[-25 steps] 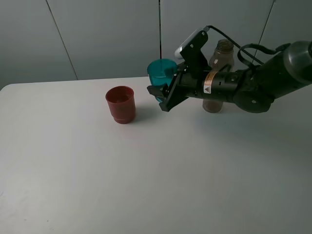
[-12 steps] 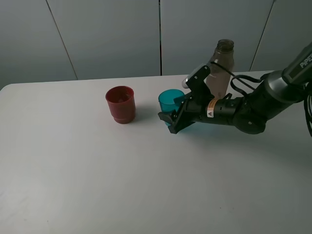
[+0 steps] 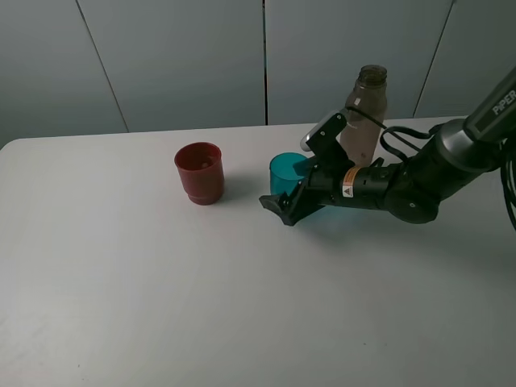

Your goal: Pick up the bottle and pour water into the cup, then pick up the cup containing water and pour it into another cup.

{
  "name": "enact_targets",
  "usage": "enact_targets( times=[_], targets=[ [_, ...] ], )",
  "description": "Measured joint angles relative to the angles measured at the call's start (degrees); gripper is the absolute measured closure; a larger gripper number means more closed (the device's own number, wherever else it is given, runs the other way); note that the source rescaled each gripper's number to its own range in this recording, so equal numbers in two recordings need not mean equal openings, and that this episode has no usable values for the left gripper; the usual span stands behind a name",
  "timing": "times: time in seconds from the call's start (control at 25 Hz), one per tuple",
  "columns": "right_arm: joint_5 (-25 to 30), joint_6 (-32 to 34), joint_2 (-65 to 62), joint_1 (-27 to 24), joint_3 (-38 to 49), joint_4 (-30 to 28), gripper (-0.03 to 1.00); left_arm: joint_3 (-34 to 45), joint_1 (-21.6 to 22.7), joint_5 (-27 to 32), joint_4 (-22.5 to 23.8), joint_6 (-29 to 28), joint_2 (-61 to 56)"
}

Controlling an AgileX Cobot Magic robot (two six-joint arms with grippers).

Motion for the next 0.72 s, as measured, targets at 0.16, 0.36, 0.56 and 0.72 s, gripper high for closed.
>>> enact_targets(
  times=[0.16, 0.36, 0.56, 0.72],
  targets=[
    [0.05, -0.23, -4.23, 0.0, 0.7, -0.21, -0.02, 0.0, 0.0, 0.0, 0.0, 0.0, 0.0],
    [0.3, 4.59, -13.31, 0.0, 3.19, -0.86, -0.03, 0.0, 0.0, 0.0, 0.0, 0.0, 0.0],
    [2.11, 20.72, -22.67, 0.34, 8.62, -6.51, -0.03, 0.0, 0.0, 0.0, 0.0, 0.0, 0.0],
    [6.72, 28.25, -30.25, 0.65, 14.64, -4.25, -0.03, 0.0, 0.0, 0.0, 0.0, 0.0, 0.0]
  ],
)
